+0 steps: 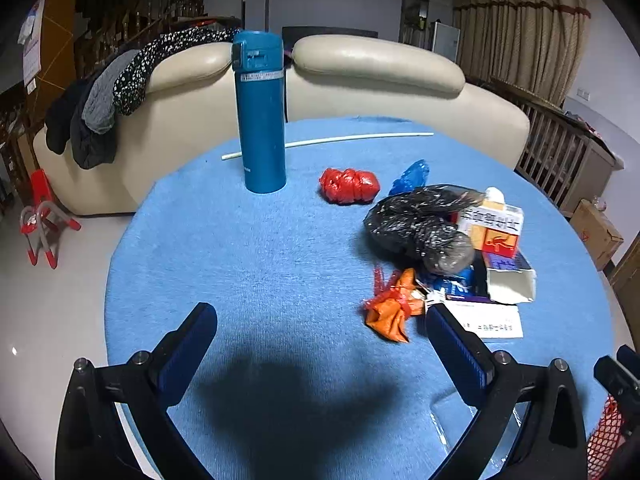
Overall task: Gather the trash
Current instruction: 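Grasp the clear plastic tray with the right tool while the left tool grasps the orange mesh bag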
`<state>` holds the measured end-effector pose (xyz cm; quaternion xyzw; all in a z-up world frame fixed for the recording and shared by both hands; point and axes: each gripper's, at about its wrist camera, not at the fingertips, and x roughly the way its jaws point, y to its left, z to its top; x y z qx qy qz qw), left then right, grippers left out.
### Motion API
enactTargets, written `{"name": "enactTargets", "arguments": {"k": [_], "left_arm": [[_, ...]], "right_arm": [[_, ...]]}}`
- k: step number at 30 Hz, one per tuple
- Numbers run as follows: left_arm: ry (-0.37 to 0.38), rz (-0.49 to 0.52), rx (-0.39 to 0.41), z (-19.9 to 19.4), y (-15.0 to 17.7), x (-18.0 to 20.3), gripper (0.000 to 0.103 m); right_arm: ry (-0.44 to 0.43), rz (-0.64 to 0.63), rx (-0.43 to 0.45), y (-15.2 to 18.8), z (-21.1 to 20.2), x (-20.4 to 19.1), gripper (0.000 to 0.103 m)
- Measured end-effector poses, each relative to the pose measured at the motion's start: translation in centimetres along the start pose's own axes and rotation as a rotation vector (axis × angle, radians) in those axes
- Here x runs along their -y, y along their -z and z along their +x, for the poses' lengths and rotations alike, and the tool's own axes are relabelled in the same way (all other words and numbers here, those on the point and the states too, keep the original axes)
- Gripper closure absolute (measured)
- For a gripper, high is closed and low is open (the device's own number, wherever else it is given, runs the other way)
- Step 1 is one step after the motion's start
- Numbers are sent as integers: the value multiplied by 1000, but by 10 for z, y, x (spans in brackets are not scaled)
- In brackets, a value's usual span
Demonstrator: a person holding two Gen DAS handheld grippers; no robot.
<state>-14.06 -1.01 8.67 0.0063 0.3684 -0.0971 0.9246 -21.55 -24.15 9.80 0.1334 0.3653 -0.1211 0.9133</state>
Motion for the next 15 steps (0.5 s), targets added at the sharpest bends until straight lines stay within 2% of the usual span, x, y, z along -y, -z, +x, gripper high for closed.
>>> {"name": "enactTargets", "arguments": {"k": [15], "left_arm": [[1, 17, 30, -23, 6, 5, 0]], "right_arm": [[-55, -40, 19, 23, -25, -21, 0]]}}
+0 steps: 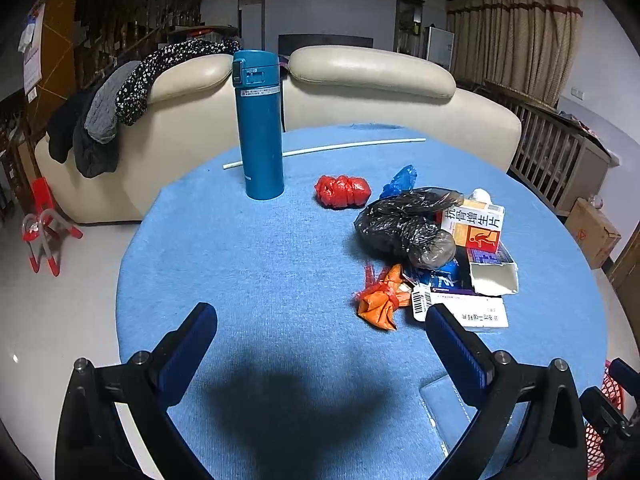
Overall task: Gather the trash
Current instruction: 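Grasp the clear plastic tray with the right tool while the left tool grasps the orange mesh bag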
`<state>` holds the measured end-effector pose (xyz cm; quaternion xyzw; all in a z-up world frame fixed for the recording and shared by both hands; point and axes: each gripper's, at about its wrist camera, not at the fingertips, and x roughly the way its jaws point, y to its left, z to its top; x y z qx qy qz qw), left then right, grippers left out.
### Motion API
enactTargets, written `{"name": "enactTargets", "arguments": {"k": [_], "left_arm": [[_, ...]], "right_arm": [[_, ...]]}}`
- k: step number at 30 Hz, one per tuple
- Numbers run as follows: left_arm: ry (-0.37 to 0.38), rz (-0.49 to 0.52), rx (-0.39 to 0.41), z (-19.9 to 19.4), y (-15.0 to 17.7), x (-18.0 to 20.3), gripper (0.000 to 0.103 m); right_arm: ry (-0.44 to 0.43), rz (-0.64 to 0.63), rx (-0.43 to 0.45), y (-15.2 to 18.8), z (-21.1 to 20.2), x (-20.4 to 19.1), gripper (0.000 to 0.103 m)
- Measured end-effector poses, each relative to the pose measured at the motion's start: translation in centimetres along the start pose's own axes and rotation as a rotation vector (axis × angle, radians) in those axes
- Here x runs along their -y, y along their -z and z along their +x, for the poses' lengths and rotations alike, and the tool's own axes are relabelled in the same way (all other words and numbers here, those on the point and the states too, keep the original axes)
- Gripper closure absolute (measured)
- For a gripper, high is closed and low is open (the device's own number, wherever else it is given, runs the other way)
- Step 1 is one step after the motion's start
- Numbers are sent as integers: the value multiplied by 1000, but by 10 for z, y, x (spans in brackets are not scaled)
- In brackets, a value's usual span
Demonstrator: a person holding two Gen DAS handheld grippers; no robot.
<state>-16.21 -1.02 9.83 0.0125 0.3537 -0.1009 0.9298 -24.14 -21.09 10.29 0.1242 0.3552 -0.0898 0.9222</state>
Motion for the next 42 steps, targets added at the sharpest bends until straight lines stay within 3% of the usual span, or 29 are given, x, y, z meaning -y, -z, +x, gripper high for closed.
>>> {"name": "enactTargets", "arguments": {"k": [16, 42], "left_arm": [[7, 9, 11, -6, 2, 3, 0], [11, -2, -33, 14, 13, -4, 0]], "right_arm": [[-2, -20, 14, 5, -7, -8, 0], [-30, -55, -27, 14, 8, -24, 0]]}}
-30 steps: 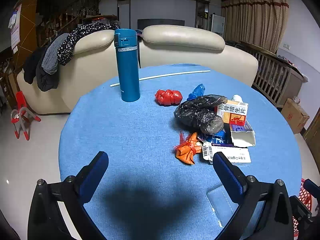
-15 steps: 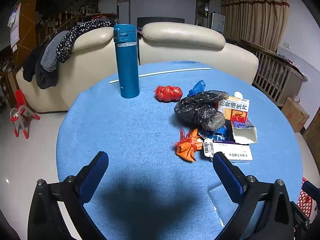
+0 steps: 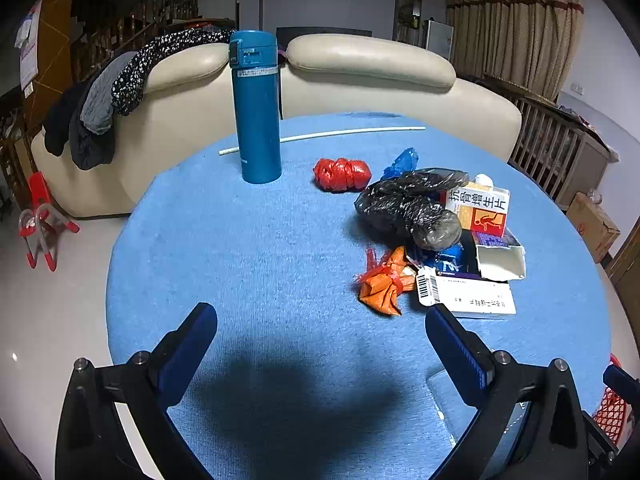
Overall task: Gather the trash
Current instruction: 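Grasp the clear plastic tray with the right tool while the left tool grasps the orange mesh bag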
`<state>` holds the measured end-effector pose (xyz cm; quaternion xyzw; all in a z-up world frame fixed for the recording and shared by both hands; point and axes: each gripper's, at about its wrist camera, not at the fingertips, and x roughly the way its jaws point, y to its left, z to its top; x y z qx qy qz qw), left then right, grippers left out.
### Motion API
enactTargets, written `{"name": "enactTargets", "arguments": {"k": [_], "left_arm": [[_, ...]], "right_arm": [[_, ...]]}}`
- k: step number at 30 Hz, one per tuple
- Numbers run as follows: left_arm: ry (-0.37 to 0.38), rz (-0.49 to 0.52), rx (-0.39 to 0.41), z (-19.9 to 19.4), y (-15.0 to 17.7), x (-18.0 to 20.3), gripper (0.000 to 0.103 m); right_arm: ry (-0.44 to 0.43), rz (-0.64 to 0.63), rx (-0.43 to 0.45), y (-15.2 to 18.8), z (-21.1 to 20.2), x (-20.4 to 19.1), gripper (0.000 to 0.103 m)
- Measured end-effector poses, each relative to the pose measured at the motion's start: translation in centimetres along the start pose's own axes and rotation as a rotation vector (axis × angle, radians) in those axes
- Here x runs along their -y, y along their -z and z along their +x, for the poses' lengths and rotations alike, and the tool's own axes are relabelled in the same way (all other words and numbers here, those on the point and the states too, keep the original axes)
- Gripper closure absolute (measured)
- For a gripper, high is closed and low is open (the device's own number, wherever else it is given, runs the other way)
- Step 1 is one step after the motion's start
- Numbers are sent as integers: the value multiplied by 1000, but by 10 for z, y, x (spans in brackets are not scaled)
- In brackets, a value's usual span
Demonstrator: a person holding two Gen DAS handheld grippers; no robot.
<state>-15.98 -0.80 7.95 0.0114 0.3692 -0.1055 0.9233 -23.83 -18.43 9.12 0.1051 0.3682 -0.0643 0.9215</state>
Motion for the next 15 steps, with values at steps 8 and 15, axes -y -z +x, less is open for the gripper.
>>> {"name": "enactTargets", "arguments": {"k": [8, 15], "left_arm": [[-29, -73, 0, -1, 7, -34, 0], [-26, -77, -40, 13, 6, -48, 0]], "right_arm": [[-31, -56, -52, 4, 26, -19, 0], [-55, -121, -107, 2, 69, -42, 0]]}}
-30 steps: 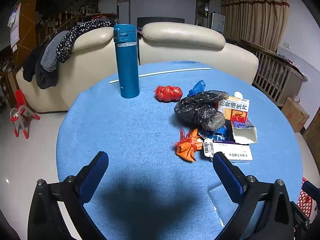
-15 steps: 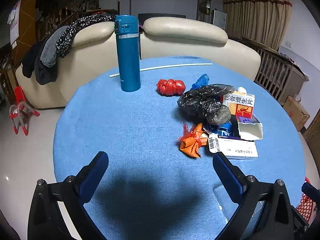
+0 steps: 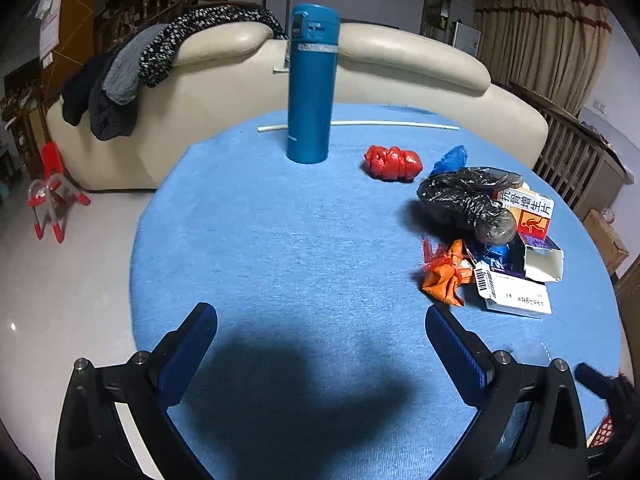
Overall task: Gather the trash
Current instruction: 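Grasp the clear plastic tray with the right tool while the left tool grasps the orange mesh bag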
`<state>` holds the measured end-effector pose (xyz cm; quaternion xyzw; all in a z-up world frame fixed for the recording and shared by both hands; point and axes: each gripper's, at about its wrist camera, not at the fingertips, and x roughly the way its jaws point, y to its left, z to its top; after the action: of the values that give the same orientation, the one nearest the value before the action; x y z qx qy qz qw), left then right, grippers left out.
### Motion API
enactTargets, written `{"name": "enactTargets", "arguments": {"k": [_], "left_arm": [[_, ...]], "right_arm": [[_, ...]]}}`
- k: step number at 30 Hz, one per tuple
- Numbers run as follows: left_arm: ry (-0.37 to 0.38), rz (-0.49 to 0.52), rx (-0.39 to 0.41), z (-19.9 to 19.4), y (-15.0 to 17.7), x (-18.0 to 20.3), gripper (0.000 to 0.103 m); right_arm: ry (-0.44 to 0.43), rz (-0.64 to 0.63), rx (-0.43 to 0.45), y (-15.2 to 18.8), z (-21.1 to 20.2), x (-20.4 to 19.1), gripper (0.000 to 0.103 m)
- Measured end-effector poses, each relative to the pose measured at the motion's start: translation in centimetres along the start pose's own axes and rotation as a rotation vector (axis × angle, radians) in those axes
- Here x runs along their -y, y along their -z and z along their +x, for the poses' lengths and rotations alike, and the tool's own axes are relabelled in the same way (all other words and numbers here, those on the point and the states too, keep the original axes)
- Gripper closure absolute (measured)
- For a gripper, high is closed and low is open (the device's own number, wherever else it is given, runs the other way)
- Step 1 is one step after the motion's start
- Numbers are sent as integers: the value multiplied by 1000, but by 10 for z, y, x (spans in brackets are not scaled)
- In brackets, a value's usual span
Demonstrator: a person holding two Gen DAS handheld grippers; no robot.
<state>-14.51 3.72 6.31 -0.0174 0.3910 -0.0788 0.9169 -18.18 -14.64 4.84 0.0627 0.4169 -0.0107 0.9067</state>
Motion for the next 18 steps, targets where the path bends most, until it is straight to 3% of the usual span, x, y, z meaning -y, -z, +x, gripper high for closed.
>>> {"name": "enactTargets", "arguments": {"k": [2, 3, 4, 12, 18], "left_arm": [[12, 22, -6, 5, -4, 7, 0], [19, 41, -9, 8, -6, 13, 0], [29, 65, -14, 13, -9, 20, 0], [143, 339, -89, 62, -28, 85, 0], [136, 509, -138, 88, -24, 109, 0]], "right_arm": [[1, -10, -6, 0, 8, -3, 10], [-11, -14, -18, 0, 12, -3, 48], [-23, -16, -48, 1, 18, -3, 57], [-31, 69, -37, 10, 2, 38, 57], [-42, 135, -30, 11, -4, 61, 57]]}}
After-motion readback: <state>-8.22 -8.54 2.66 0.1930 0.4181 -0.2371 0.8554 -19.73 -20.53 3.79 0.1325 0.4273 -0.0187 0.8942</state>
